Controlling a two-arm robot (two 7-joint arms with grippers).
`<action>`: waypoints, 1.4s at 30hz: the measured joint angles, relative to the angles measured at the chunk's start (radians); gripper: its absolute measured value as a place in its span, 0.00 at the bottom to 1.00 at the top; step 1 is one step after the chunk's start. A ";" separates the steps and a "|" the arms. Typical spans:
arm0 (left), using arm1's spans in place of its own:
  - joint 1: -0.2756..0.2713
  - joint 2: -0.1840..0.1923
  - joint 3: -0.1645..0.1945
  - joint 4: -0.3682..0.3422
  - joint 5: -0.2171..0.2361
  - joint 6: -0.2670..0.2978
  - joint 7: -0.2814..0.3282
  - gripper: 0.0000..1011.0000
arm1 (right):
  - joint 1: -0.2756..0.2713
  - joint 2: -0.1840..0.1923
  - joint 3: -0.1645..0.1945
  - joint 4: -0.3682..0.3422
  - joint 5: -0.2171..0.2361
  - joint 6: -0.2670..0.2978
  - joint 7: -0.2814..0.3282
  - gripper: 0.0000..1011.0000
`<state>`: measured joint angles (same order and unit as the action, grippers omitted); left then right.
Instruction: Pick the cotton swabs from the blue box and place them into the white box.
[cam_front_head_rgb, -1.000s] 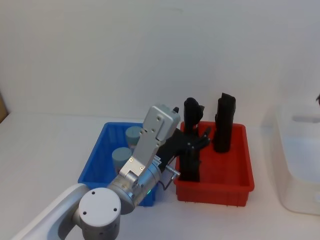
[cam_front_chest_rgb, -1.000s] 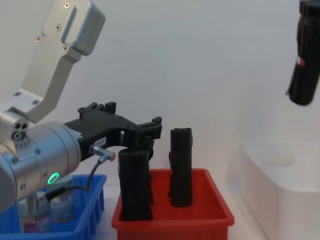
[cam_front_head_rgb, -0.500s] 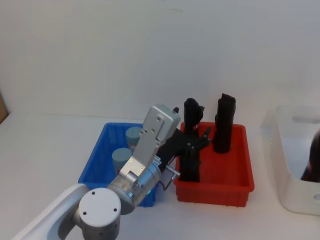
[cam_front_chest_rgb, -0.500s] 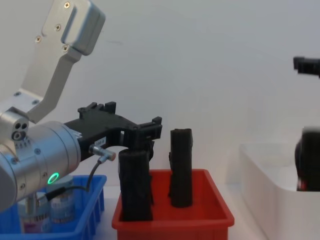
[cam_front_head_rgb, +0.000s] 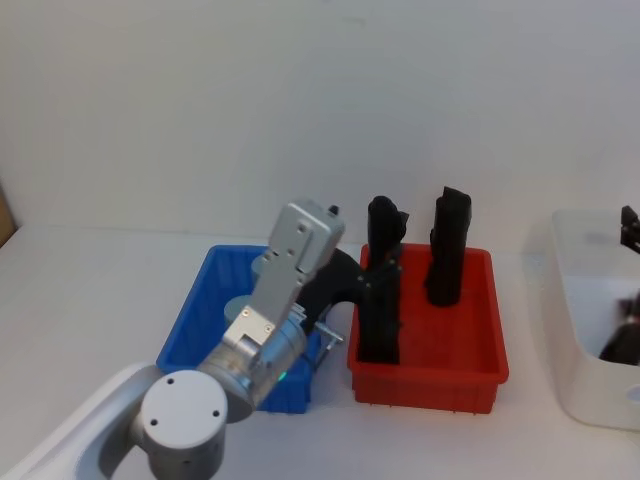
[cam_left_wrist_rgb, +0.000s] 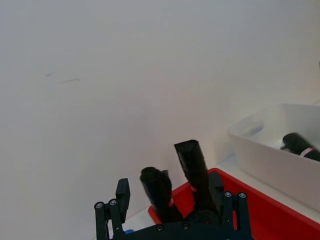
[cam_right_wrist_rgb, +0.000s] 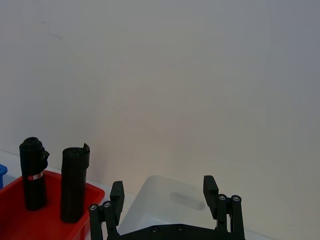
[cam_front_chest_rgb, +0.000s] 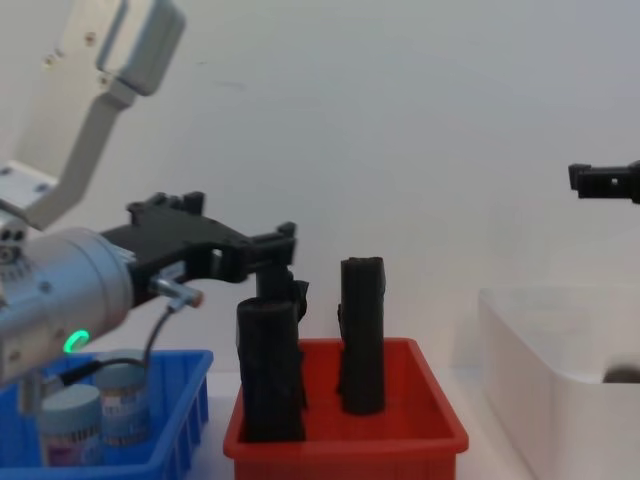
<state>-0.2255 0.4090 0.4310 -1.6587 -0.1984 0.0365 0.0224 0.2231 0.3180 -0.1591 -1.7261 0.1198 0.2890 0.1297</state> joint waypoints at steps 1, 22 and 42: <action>0.002 0.004 -0.004 -0.005 0.000 0.003 0.007 0.99 | -0.001 0.000 0.000 0.001 0.000 0.001 0.001 0.99; 0.091 0.130 -0.111 -0.105 -0.126 0.135 0.186 0.99 | -0.008 -0.001 -0.003 0.007 -0.002 0.005 0.005 0.99; 0.059 0.177 -0.183 0.021 -0.291 0.246 0.026 0.99 | -0.010 -0.001 -0.003 0.008 -0.003 0.006 0.006 0.99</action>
<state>-0.1662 0.5858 0.2475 -1.6381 -0.4895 0.2826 0.0482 0.2135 0.3172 -0.1624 -1.7179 0.1172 0.2949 0.1357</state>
